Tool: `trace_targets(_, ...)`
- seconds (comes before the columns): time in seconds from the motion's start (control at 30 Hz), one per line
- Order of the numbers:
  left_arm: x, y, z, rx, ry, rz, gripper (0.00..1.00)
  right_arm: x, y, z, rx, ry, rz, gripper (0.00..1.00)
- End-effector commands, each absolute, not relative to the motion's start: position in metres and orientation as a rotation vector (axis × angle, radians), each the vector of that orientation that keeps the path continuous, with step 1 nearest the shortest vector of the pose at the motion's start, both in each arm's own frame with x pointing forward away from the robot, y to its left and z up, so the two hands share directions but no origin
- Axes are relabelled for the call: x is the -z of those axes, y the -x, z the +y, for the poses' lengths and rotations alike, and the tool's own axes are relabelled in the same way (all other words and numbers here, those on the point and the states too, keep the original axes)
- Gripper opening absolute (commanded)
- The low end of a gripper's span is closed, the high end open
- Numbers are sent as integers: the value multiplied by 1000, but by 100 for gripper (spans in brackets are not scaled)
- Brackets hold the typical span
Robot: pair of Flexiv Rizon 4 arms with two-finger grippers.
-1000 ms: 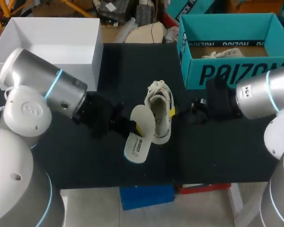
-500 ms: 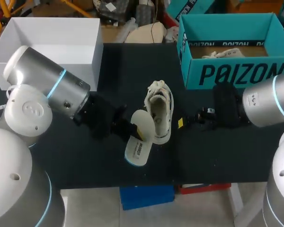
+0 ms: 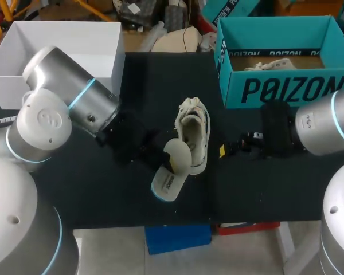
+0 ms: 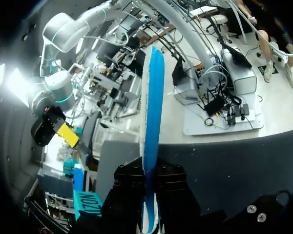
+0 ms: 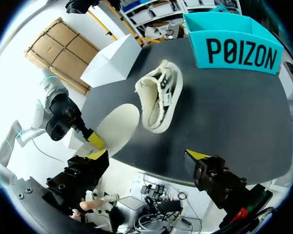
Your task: Take the shoe out of the shoebox, open the shoe tongue, remove and reinsert the insole, then place the shoe into the shoebox
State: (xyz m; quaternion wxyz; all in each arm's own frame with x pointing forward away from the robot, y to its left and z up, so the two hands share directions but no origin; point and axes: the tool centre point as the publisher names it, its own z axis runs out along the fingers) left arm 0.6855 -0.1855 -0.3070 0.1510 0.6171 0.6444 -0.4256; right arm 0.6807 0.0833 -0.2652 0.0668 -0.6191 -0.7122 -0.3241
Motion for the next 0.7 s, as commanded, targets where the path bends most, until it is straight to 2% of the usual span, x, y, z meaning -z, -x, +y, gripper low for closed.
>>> trace_targets(0.03,317,-701,-200,1215,-1822,1879,0,264,-681,85,970,1875,-2150,100)
trace_targets(0.7,337,-733,-223,1193,-1844,1940,0,264,-681,85,970,1875,-2150,100)
